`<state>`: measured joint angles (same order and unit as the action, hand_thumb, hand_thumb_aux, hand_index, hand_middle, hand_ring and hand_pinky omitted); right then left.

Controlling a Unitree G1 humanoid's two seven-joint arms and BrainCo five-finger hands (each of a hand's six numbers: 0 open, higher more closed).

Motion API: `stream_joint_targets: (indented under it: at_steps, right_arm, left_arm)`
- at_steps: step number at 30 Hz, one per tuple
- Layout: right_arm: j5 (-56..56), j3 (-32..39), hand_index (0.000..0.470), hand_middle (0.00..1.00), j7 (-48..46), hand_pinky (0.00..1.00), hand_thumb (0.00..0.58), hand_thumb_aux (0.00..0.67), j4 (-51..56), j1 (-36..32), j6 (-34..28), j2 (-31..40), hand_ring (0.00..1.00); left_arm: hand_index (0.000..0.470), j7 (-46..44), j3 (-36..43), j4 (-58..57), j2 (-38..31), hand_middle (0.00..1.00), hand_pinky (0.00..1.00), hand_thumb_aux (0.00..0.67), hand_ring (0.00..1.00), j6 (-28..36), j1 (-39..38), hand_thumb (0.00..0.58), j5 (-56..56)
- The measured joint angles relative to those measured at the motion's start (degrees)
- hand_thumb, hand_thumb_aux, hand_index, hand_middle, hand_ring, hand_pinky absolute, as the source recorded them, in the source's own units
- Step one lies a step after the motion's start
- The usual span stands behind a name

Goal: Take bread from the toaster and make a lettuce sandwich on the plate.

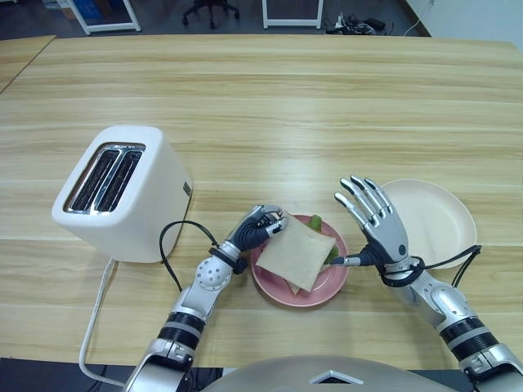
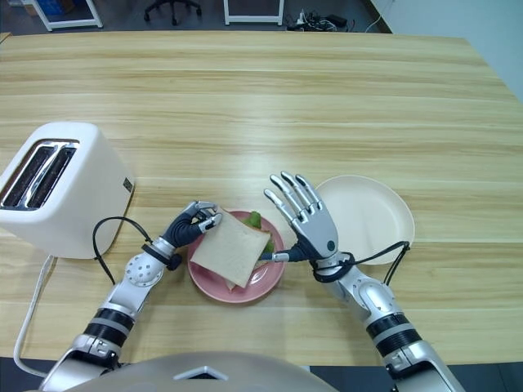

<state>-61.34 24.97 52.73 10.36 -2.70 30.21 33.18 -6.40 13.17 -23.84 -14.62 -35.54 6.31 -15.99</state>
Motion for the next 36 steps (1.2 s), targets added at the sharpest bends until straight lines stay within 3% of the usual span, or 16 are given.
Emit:
stream_joint_targets:
  at_steps: [5, 10, 14, 22, 23, 24, 25, 26, 31, 33, 35, 36]
  right_arm:
    - [1.8, 4.0, 0.000, 0.00, -5.7, 0.00, 0.000, 0.000, -3.2, 1.3, 9.5, 2.2, 0.00]
    - [14.1, 9.5, 0.000, 0.00, -20.8, 0.00, 0.000, 0.000, -7.4, 4.0, 20.8, 3.3, 0.00]
    - [12.8, 10.1, 0.000, 0.00, -27.8, 0.00, 0.000, 0.000, -1.0, 2.2, 19.5, 2.5, 0.00]
    - [10.4, 10.1, 0.000, 0.00, -28.8, 0.00, 0.000, 0.000, 7.0, -1.7, 18.4, 0.1, 0.00]
    - [10.8, 10.1, 0.000, 0.00, -29.4, 0.00, 0.000, 0.000, 7.1, -1.6, 18.5, 0.1, 0.00]
    - [11.1, 10.1, 0.000, 0.00, -30.0, 0.00, 0.000, 0.000, 7.1, -1.6, 18.5, 0.1, 0.00]
    - [11.8, 10.1, 0.000, 0.00, -30.6, 0.00, 0.000, 0.000, 7.1, -1.6, 18.6, 0.1, 0.00]
    - [12.4, 10.0, 0.000, 0.00, -31.4, 0.00, 0.000, 0.000, 7.1, -1.6, 18.6, 0.1, 0.00]
    - [14.1, 10.0, 0.000, 0.00, -33.8, 0.00, 0.000, 0.000, 6.9, -1.8, 18.6, 0.5, 0.00]
    - [13.0, 9.8, 0.000, 0.00, -32.3, 0.00, 0.000, 0.000, 6.6, -1.8, 18.8, 0.4, 0.00]
    - [11.6, 9.3, 0.000, 0.00, -28.9, 0.00, 0.000, 0.000, 6.3, -1.5, 19.5, -0.9, 0.00]
    - [11.4, 9.1, 0.011, 0.00, -27.3, 0.00, 0.027, 0.016, 6.0, -1.4, 20.2, -1.9, 0.00]
  left_arm:
    - [0.470, 6.3, 1.2, -6.5, -0.7, 1.00, 1.00, 0.670, 1.00, -3.0, 3.2, 0.580, -7.5]
    - [0.470, 12.0, 3.0, -10.8, -1.8, 1.00, 1.00, 0.670, 1.00, -5.3, 6.4, 0.580, -12.9]
    - [0.470, 17.0, 4.9, -14.9, -2.0, 1.00, 1.00, 0.670, 1.00, -5.4, 8.5, 0.580, -17.0]
    - [0.470, 22.3, 6.6, -17.1, -2.3, 1.00, 1.00, 0.670, 1.00, -4.9, 9.9, 0.580, -19.2]
    - [0.208, 22.9, 6.6, -16.7, -2.4, 0.82, 0.82, 0.297, 0.82, -4.6, 9.7, 0.400, -19.7]
    - [0.000, 23.8, 6.6, -15.8, -2.8, 0.61, 0.61, 0.000, 0.61, -4.4, 9.4, 0.000, -20.4]
    - [0.000, 25.4, 6.6, -14.5, -3.4, 0.19, 0.19, 0.000, 0.19, -3.9, 9.2, 0.000, -21.8]
    - [0.000, 27.7, 6.5, -12.9, -4.2, 0.00, 0.00, 0.000, 0.00, -3.1, 8.9, 0.000, -24.1]
    - [0.000, 45.1, -2.4, 7.0, -8.9, 0.00, 0.00, 0.000, 0.00, 1.9, 5.5, 0.000, -31.9]
    - [0.000, 46.8, -4.8, 14.3, -9.6, 0.00, 0.00, 0.000, 0.00, -3.0, 0.9, 0.000, -26.9]
    - [0.000, 43.1, -3.4, 16.4, -9.3, 0.00, 0.00, 0.000, 0.00, -8.9, -3.3, 0.000, -17.3]
    - [0.000, 40.6, -1.8, 17.1, -9.2, 0.00, 0.00, 0.000, 0.00, -11.5, -5.0, 0.000, -11.9]
